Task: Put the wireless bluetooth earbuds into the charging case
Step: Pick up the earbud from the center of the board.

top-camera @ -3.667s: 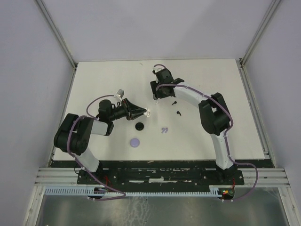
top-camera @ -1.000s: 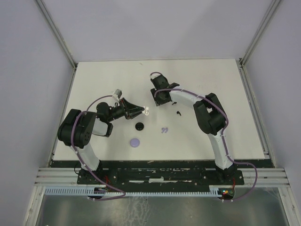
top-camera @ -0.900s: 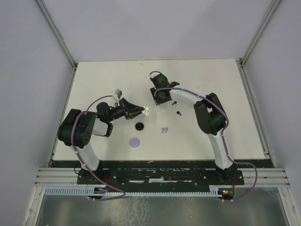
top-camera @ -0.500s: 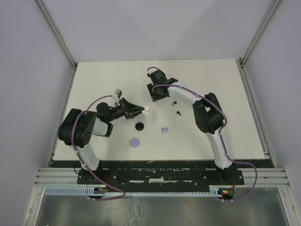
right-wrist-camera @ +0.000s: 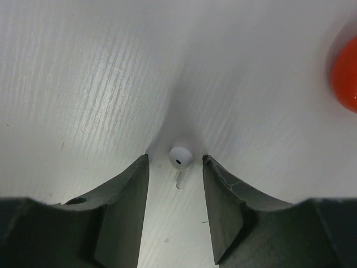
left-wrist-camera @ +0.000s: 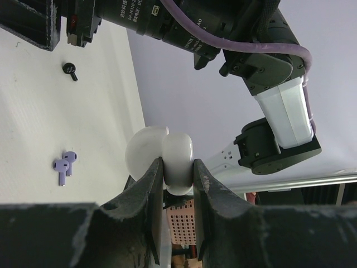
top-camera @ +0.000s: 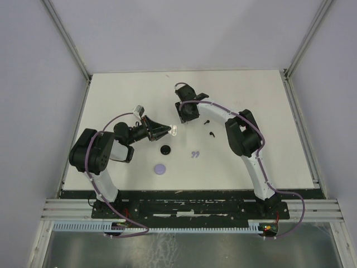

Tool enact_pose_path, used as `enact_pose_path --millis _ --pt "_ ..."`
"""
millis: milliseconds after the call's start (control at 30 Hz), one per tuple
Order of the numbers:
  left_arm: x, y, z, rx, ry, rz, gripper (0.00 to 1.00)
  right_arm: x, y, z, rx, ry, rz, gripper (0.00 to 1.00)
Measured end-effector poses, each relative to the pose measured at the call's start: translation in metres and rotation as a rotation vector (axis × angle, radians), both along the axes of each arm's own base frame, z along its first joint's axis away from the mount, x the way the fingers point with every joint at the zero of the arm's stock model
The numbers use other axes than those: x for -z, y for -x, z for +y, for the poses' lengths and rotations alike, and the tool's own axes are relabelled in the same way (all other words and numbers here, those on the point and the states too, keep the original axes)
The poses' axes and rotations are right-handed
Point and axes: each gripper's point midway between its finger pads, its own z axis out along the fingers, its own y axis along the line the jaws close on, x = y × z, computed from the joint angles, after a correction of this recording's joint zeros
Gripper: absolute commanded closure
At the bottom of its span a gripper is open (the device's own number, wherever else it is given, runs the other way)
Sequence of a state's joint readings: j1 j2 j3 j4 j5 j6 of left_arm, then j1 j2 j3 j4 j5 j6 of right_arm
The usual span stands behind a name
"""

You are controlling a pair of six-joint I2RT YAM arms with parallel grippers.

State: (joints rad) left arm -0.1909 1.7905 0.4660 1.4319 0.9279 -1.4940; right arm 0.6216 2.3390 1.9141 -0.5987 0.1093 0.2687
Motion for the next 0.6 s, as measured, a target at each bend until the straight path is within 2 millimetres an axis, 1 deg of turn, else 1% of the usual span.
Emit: enact_pose_path --millis 267,400,500,600 --pt "0.0009 0.0000 -0.0001 0.002 0.014 0.020 0.97 -0.0004 0.0004 0.0000 0.006 0.001 0.006 0.53" --pt "0.0001 0.0004 0.0000 0.003 0.017 0.018 0.97 0.0013 -0.0016 0.0005 0.008 0.002 0.005 0.58" --pt "-0.0008 0.0005 0.0000 0.003 0.018 0.013 0.97 0.0009 -0.0018 0.0006 0.009 0.003 0.004 0.59" --pt "-0.0008 0.0006 0.0000 0.004 0.019 0.014 0.97 0.0010 -0.0022 0.0007 0.010 0.003 0.004 0.64"
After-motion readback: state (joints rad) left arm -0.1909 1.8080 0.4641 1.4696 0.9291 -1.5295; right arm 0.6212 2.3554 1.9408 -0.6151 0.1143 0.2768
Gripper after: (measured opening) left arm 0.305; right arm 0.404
